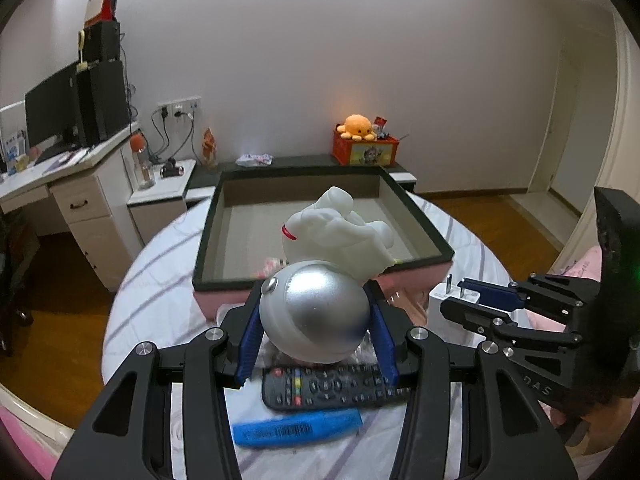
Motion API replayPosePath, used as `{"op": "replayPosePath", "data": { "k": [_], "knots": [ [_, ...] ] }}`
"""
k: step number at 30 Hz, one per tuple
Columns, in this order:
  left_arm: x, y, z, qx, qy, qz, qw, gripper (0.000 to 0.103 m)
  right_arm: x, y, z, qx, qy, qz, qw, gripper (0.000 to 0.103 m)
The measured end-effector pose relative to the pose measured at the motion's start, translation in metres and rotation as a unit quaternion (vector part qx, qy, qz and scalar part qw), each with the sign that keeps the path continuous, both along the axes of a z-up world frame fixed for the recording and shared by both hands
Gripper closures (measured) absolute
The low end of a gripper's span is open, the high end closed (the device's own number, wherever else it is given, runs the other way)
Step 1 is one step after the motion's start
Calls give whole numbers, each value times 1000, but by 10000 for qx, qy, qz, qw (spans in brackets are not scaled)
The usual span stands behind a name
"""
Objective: Organize rigid objects
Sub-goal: 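Place the ball toy in the box with the left gripper while the right gripper places the charger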
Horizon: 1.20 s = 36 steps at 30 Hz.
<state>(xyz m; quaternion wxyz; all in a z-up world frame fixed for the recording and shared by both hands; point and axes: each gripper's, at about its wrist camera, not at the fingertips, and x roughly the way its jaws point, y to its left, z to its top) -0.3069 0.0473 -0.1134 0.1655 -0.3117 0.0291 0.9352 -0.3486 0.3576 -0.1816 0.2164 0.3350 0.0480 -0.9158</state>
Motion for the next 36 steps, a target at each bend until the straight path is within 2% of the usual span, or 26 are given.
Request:
{"op": "replayPosePath", "data": {
  "k": [8,16,21,27,36],
  "knots": [
    [-37,5,15,-9,69,-20,10000,55,-27,-7,22,115,240,72,9996,79],
    [-97,13,15,-126,-125,0,9998,55,-81,-22,33,249,252,207,9992,79],
    [-135,21,0,-278,-352,36,9990,55,-124,-35,22,305,56,236,9992,79],
    [-178,26,-32,-446,-773,185,9958,55,-166,-42,-6,377,-308,194,9986,79],
    [-196,29,-53,-597,-908,317,9936,53,-183,-38,-28,395,-522,84,9978,79]
  ]
}}
